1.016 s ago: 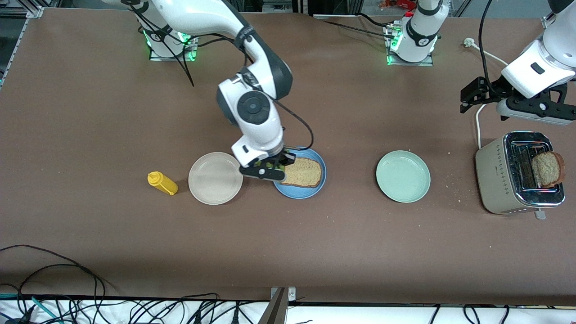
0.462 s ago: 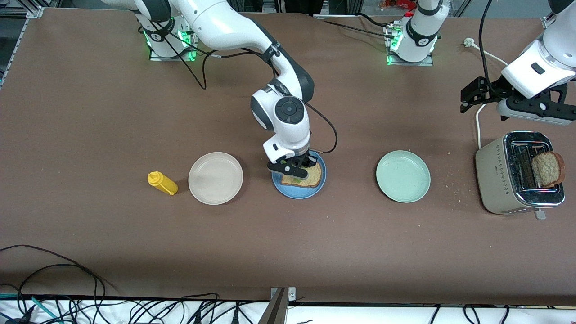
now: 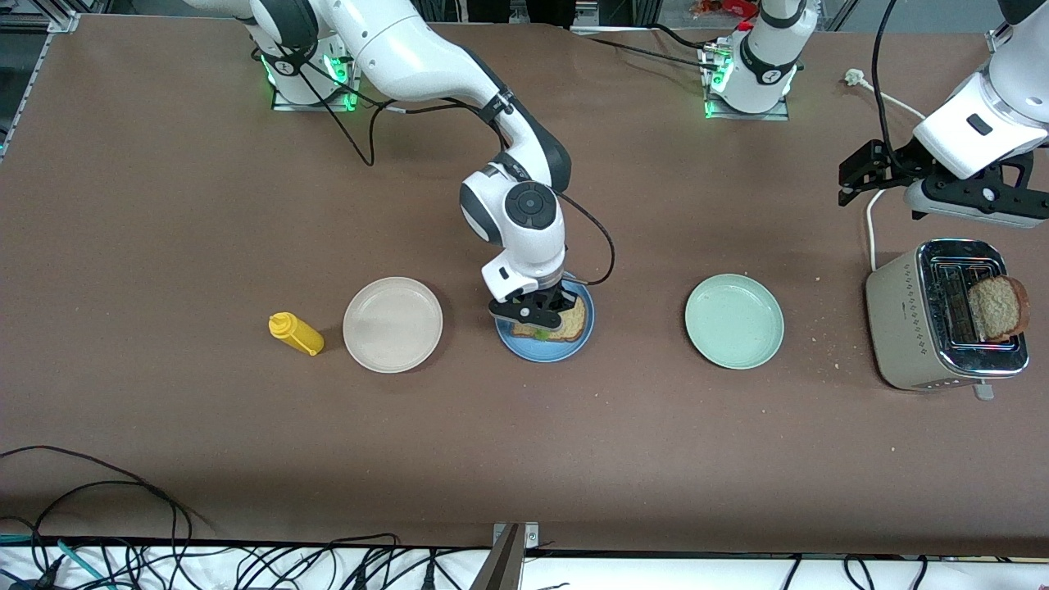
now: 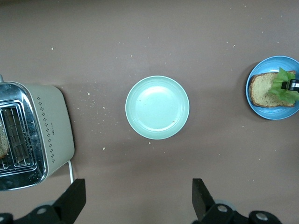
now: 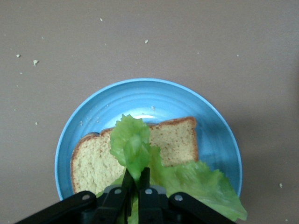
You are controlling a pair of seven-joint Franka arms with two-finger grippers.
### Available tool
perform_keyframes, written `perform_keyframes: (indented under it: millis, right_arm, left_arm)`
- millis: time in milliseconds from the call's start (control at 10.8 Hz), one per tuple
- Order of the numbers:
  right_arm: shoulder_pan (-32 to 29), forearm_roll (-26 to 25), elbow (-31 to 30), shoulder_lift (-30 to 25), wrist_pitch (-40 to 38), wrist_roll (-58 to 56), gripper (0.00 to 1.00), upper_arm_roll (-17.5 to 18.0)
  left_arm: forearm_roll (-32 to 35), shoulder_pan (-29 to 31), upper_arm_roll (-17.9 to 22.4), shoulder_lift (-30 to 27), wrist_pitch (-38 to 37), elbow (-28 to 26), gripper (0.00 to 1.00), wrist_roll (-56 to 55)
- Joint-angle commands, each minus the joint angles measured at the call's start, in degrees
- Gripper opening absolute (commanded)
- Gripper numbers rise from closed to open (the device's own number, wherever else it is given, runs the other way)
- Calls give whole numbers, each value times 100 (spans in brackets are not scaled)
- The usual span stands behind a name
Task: Make sandwich in blue plate with both arms
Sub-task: 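Carry the lettuce with the right gripper over the bread on the blue plate, then lower the lettuce onto the bread and open the right gripper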
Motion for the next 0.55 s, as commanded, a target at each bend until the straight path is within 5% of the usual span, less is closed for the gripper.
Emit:
perform_keyframes:
  millis: [0,369,462]
  right_arm:
    - [16,-93,261,236,263,131,0,-42]
    - [7,-84,252,273,370,70,0,-60]
    - [-28,-84,252,238,370,9,63,-68]
  left_arm:
    - [22,37,-38,-3,-105,97,100,-33]
    - [22,37,-38,-3,-105,97,100,-33]
    - [22,37,-38,-3,-105,97,100,-33]
